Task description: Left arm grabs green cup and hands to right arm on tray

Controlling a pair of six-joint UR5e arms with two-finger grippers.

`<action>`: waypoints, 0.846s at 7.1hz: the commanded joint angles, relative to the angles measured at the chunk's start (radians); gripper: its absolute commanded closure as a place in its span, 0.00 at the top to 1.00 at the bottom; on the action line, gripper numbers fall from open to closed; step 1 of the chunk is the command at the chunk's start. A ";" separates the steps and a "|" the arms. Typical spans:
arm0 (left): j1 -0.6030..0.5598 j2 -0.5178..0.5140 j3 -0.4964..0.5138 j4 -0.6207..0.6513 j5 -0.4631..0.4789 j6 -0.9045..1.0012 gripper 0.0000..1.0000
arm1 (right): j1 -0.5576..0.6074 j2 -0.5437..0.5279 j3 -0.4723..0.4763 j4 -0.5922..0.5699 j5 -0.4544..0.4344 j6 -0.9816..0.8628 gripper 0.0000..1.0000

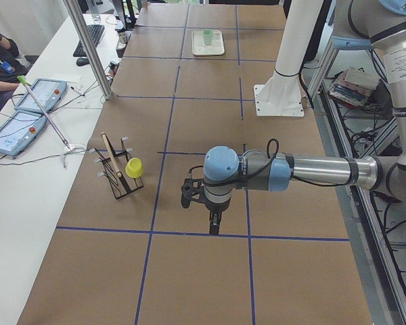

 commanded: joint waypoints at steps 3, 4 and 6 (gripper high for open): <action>0.003 -0.007 -0.004 -0.002 -0.001 0.000 1.00 | 0.001 -0.003 -0.004 0.021 0.017 0.032 1.00; 0.003 -0.007 -0.004 -0.002 -0.001 0.000 1.00 | 0.001 -0.003 -0.004 0.021 0.017 0.032 1.00; 0.003 -0.007 -0.004 -0.012 -0.001 0.000 1.00 | 0.000 -0.001 -0.004 0.023 0.019 0.032 1.00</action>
